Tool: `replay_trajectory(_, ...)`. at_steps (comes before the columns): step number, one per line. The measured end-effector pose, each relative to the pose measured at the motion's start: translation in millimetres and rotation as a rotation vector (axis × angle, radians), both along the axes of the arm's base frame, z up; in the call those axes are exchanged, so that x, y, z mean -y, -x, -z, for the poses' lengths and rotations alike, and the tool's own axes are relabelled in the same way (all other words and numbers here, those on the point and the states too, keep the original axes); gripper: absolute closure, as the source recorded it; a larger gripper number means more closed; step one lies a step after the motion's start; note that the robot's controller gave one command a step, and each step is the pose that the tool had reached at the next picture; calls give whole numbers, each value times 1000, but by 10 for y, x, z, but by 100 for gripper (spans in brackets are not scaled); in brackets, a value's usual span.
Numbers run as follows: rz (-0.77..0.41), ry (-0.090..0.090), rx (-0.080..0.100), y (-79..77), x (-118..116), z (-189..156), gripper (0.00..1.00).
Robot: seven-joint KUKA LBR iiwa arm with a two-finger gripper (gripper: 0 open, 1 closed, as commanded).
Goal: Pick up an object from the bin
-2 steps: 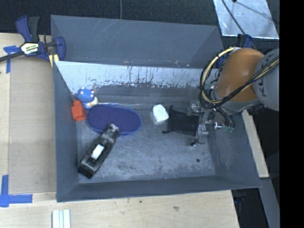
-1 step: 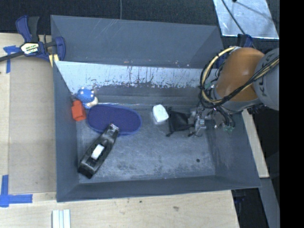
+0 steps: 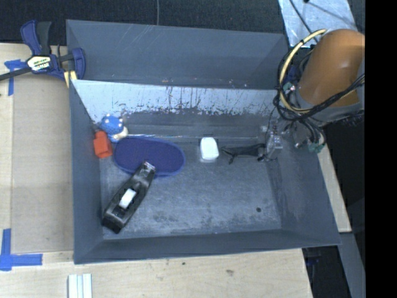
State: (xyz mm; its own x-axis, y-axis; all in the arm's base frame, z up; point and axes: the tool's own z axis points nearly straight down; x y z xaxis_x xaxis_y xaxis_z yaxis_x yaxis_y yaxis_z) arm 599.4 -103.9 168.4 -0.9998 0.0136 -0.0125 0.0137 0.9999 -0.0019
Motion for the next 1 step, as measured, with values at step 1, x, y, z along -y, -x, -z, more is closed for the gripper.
replay_trajectory(1,-335,1,-6,-120,-89,70,100)
